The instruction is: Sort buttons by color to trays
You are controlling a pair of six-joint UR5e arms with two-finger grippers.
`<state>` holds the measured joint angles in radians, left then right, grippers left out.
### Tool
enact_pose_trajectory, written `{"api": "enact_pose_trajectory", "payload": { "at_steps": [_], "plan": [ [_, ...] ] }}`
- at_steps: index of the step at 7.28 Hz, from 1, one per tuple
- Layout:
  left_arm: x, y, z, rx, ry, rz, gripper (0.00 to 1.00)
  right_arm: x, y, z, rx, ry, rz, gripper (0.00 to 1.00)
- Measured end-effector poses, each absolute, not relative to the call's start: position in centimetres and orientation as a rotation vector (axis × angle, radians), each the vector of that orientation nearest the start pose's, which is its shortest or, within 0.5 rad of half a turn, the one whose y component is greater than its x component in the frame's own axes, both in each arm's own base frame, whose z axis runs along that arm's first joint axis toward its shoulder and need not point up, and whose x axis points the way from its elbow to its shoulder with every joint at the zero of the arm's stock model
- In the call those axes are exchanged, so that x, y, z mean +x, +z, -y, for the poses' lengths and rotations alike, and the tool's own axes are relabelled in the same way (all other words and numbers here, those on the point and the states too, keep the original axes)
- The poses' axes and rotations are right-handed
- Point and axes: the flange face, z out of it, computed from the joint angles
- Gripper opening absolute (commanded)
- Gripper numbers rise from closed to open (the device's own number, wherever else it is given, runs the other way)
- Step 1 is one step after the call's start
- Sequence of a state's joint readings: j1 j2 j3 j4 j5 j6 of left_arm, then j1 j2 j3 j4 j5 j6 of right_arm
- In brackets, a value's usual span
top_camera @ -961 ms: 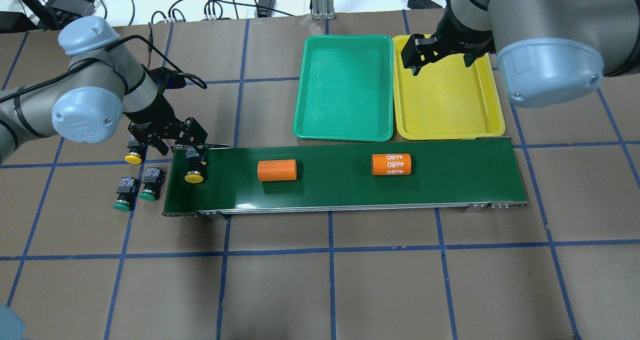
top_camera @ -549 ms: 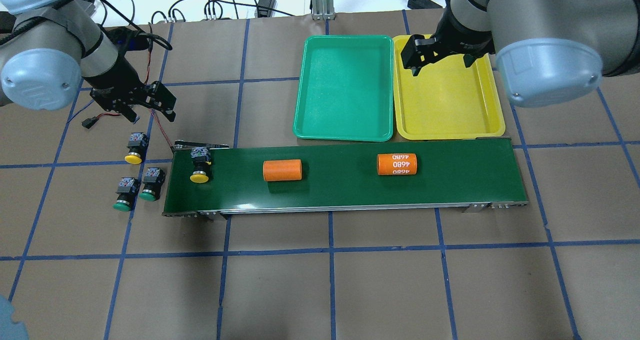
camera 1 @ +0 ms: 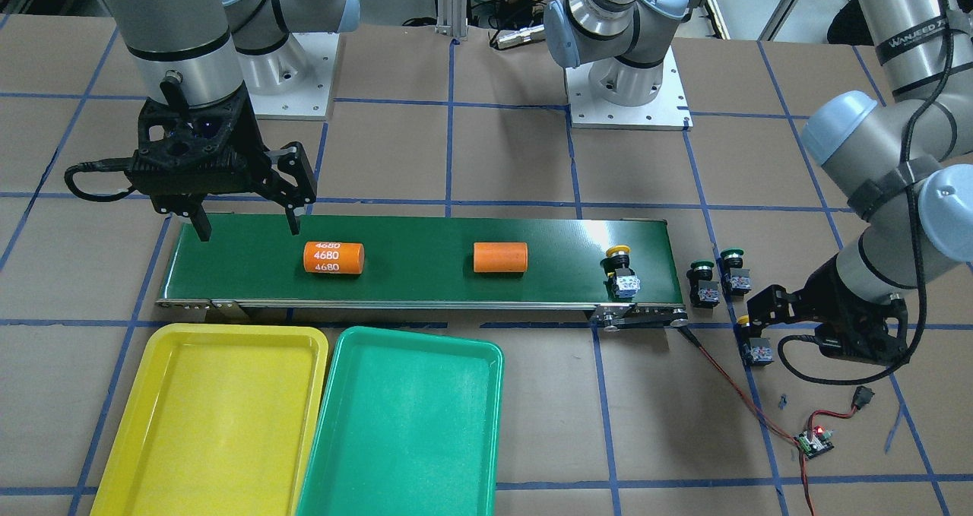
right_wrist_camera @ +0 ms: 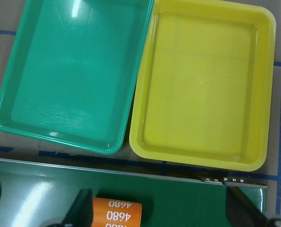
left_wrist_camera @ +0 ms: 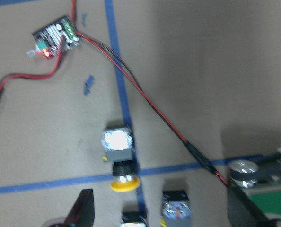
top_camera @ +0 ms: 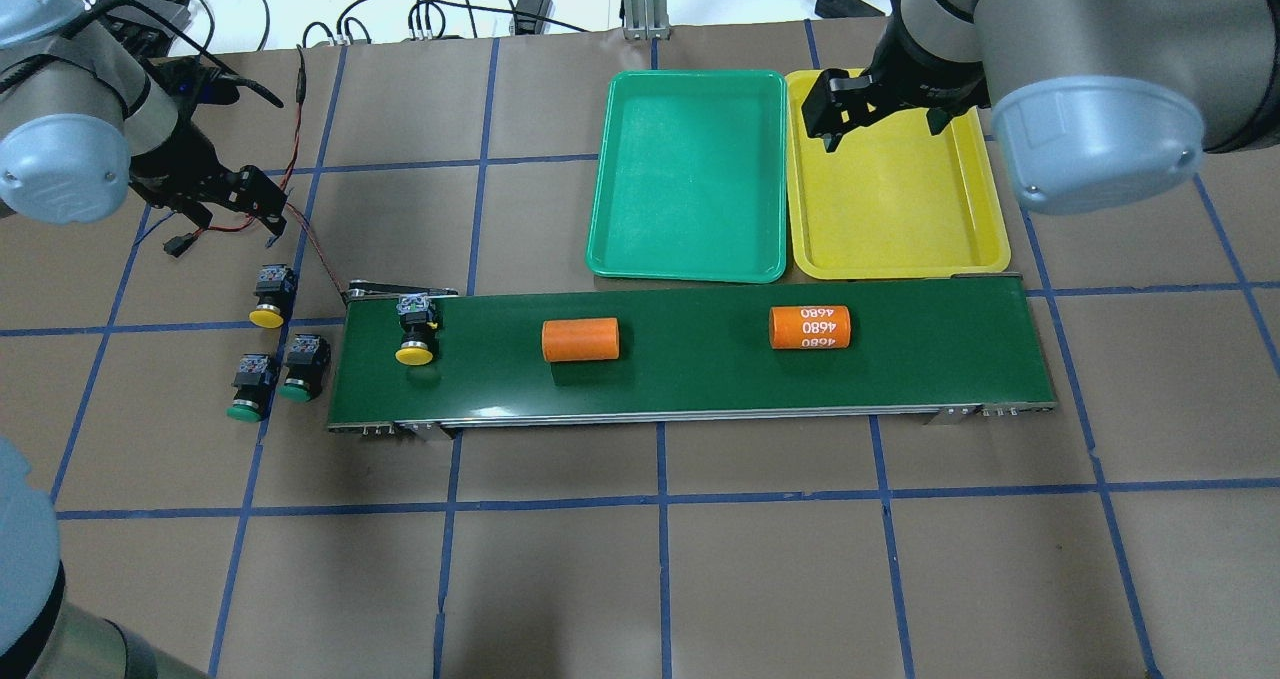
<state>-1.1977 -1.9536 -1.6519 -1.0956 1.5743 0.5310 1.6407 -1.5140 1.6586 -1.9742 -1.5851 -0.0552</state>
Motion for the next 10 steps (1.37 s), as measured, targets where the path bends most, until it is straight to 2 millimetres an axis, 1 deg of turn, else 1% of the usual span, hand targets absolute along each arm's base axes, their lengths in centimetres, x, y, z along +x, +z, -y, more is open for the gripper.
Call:
{"api": "enact_pose_trajectory", "payload": {
  "at_steps": [2, 3, 4, 5, 6, 7, 8, 10],
  "plan": [
    [11.7, 24.2, 62.3, 0.269, 0.032, -3.137, 1.0, 16.9, 45.9, 52.3, -0.192, -0.406, -3.121, 1.0],
    [12.0, 22.6, 62.4, 0.269, 0.059, -3.145, 1.0, 16.9, 45.9, 52.3, -0.193, -0.405, -3.121, 1.0],
    [12.2, 21.5, 62.5, 0.269, 0.081, -3.152, 1.0, 16.9, 45.9, 52.3, -0.193, -0.405, -3.122, 1.0],
    [12.3, 20.5, 62.6, 0.266, 0.103, -3.159, 0.97, 16.9, 45.9, 52.4, -0.193, -0.405, -3.123, 1.0],
    [12.3, 19.6, 62.6, 0.261, 0.122, -3.166, 0.73, 16.9, 45.9, 52.3, -0.193, -0.405, -3.123, 1.0],
    [12.3, 18.9, 62.7, 0.259, 0.138, -3.171, 0.24, 16.9, 45.9, 52.3, -0.194, -0.405, -3.123, 1.0],
    [12.3, 18.5, 62.7, 0.261, 0.148, -3.172, 0.0, 16.9, 45.9, 52.3, -0.193, -0.405, -3.123, 1.0],
    [12.4, 18.3, 62.6, 0.268, 0.165, -3.171, 0.0, 16.9, 45.9, 52.3, -0.192, -0.406, -3.123, 1.0]
  ]
}}
